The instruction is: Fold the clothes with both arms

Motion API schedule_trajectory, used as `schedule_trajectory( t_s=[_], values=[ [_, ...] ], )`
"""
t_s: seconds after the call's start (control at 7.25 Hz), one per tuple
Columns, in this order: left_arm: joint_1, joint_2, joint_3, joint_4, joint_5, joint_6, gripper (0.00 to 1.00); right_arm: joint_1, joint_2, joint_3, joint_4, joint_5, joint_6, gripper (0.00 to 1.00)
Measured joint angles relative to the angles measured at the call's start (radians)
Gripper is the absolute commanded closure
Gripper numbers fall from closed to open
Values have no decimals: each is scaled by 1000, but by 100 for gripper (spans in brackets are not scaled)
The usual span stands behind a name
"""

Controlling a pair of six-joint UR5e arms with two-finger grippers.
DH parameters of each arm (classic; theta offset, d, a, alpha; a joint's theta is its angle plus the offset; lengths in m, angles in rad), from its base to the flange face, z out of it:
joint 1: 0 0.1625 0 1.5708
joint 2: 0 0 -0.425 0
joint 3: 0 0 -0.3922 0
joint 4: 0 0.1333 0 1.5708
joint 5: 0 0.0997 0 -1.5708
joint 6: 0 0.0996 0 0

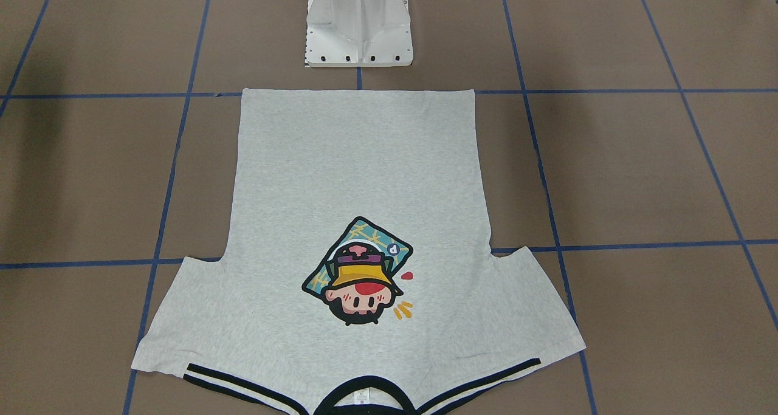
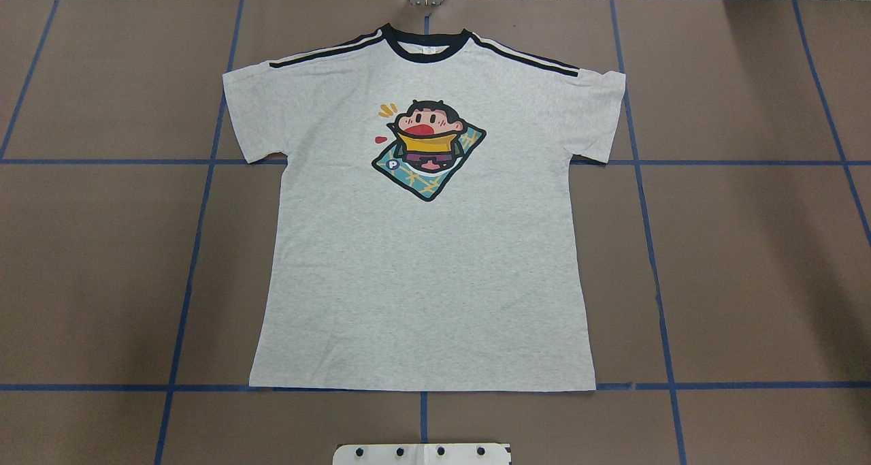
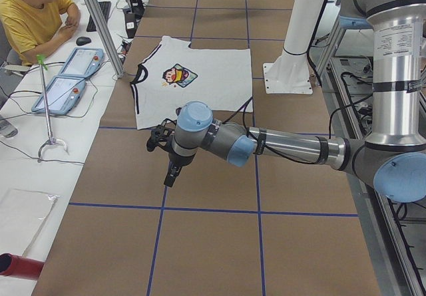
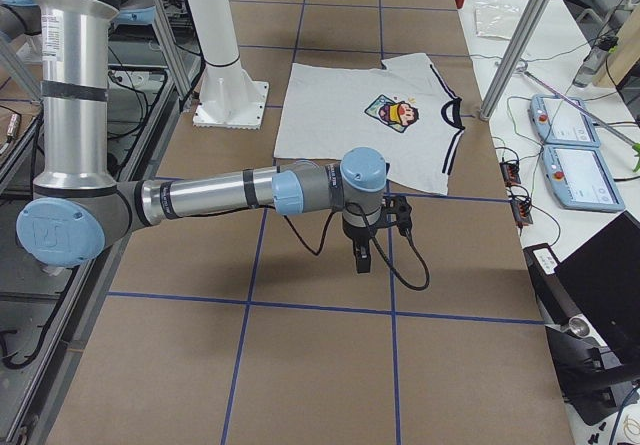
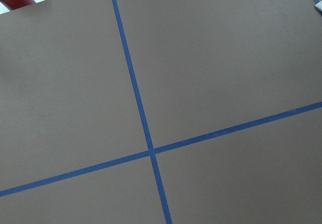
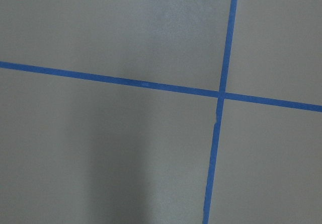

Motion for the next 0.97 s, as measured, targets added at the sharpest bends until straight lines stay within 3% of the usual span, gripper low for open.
schedule_trajectory(
  t_s=[0.55, 0.97],
  values=[
    [44, -2, 0, -4, -23, -3, 0, -60, 56, -24, 30, -7, 3, 0],
    [50, -2, -6, -10, -33, -6, 0, -142, 281, -246, 94, -9, 44, 0]
  ],
)
